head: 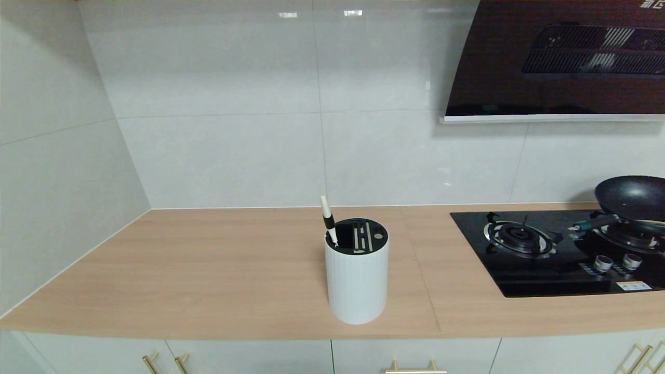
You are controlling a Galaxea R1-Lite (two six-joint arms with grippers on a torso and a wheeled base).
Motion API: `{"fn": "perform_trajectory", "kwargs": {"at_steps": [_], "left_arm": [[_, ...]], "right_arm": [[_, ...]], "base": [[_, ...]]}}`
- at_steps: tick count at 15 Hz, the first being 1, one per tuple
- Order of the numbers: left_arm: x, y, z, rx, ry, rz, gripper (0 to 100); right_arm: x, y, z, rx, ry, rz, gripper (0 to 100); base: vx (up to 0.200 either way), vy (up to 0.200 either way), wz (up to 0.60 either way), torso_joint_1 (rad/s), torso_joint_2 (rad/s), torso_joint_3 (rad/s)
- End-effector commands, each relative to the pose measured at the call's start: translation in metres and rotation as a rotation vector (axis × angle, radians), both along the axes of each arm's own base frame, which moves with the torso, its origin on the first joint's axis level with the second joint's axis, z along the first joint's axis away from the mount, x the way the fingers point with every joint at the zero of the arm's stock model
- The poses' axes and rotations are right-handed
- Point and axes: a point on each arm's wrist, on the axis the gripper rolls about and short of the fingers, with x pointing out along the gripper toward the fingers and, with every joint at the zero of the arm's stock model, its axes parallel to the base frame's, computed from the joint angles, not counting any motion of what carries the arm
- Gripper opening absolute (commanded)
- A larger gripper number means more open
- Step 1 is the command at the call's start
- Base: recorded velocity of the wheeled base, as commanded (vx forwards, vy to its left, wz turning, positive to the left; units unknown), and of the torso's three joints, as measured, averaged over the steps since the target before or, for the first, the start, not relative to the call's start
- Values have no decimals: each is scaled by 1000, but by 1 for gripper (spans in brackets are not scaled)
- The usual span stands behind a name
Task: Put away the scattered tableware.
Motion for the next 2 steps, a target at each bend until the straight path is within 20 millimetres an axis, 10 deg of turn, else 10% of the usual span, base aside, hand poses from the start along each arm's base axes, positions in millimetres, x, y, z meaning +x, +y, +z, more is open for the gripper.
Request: {"fn": "perform_trajectory", "kwargs": {"at_steps": [1, 2], "left_arm": [[0, 0, 0, -2, 5, 0, 100], [0, 0, 0, -2, 5, 0, 100]], "right_arm": [[0, 0, -1, 1, 5, 1, 100], [0, 0, -1, 1, 5, 3, 100]], "base": [[0, 0, 0, 0, 0, 0], [0, 0, 0, 0, 0, 0]]}}
